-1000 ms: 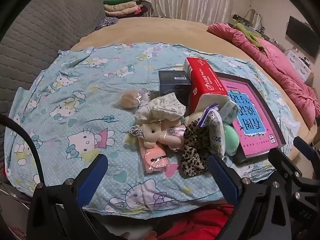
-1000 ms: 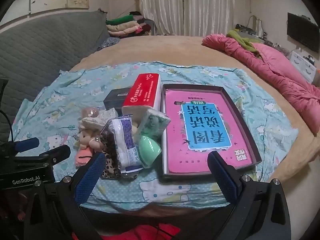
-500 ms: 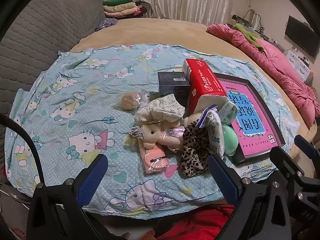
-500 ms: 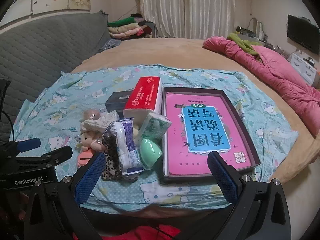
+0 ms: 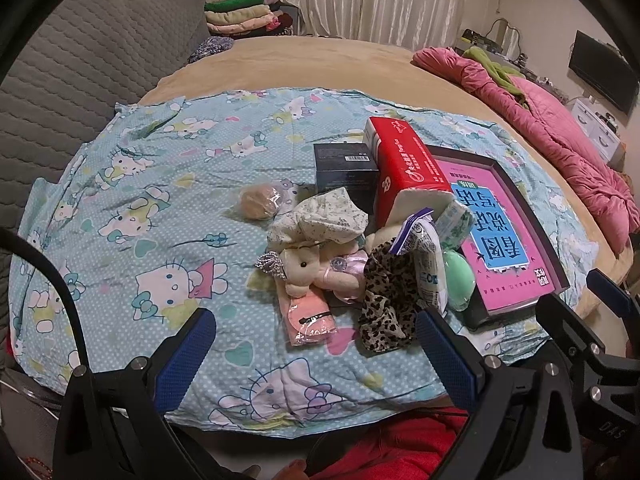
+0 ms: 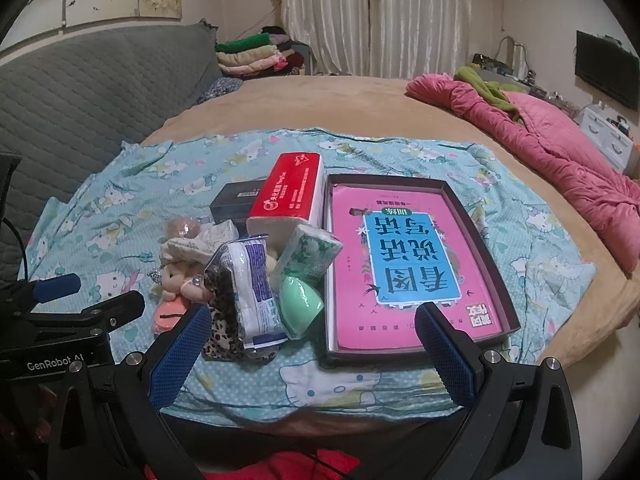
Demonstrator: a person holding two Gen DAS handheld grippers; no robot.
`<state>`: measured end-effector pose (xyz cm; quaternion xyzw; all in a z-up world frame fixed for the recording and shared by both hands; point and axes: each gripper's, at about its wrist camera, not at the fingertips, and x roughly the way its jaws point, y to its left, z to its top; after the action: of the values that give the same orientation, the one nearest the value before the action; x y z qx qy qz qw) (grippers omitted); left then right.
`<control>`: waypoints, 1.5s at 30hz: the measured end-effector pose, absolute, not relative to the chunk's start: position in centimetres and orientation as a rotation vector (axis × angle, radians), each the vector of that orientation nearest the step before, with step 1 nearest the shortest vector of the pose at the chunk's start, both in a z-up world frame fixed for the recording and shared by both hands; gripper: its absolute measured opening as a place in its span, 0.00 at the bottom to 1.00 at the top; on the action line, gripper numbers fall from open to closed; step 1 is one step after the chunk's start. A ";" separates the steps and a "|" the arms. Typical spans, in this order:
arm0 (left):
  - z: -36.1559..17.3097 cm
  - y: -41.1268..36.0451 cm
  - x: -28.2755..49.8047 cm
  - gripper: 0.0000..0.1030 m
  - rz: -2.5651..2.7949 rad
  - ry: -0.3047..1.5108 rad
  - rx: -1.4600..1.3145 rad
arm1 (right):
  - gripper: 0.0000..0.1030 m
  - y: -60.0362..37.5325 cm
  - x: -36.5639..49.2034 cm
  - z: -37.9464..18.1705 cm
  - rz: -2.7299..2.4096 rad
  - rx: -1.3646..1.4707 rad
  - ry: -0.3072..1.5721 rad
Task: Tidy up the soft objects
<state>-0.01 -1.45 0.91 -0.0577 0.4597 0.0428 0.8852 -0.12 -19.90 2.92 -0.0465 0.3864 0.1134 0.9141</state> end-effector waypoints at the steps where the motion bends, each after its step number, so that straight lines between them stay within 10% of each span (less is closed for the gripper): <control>1: 0.9 -1.5 0.0 0.98 0.090 0.957 -0.120 | 0.98 -19.9 -0.1 2.9 0.232 -0.097 0.794; 45: -0.1 -0.4 0.2 0.98 0.080 0.963 -0.169 | 0.98 -18.8 0.3 2.5 0.269 -0.117 0.788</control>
<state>0.17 -0.35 -0.09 -0.0813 0.4625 0.0383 0.8821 0.31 -18.81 2.55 -0.0570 0.3824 0.1304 0.9130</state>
